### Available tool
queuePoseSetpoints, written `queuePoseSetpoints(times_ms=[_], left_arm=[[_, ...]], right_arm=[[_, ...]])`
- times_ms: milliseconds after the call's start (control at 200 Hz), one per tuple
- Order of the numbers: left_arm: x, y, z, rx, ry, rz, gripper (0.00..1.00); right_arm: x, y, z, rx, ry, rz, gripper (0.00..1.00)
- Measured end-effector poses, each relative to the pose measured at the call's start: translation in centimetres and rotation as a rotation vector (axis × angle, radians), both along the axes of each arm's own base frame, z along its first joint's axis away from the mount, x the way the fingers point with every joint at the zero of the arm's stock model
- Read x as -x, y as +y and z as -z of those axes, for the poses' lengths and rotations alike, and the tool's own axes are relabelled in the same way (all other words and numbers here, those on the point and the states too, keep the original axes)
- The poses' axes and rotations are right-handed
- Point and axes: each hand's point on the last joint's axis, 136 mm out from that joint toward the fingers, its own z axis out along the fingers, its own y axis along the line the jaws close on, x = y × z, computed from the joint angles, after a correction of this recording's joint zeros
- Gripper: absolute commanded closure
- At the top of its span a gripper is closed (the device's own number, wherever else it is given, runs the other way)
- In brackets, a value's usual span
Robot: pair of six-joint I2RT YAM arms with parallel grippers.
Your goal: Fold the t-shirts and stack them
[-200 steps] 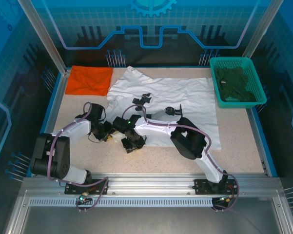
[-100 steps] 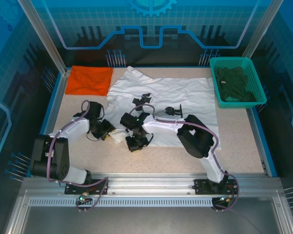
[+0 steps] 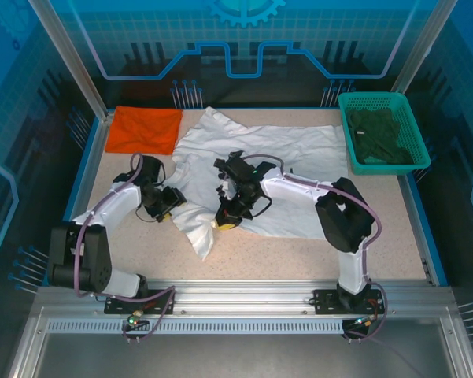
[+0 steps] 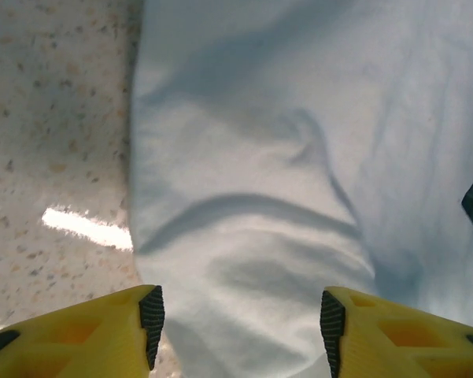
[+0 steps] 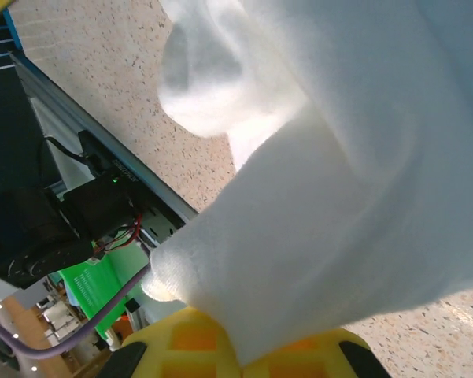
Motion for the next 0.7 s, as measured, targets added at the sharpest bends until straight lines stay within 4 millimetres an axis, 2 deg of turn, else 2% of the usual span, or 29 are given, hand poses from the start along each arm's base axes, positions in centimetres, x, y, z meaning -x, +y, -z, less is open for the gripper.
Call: queuePoseSetpoints(times_ms=[150,315,415,540,695], left_arm=[[2.6,-0.8,-1.1,0.018,-0.005,0.048,0.48],[6.6,-4.1,-1.4,0.068,0.023,0.184,0.51],[9.0,-5.9,-0.7,0.102,0.064,0.246,0.51],[11.5,-7.1,0.9,0.151,0.142,0.247,0.51],[12.8,-8.7,2.0,0.175,0.202,0.252,0.51]], right_arm=[[0.0,-0.5,1.1,0.019,0.038,-0.004,1.0],[0.2,-1.4,2.4,0.062,0.078,-0.001,0.99],[-0.1,-2.0,2.9,0.085,0.093,0.014,0.97],[-0.8,-3.0,3.9,0.127,0.115,0.049,0.94],[-1.6,-3.9,4.9,0.164,0.128,0.084,0.9]])
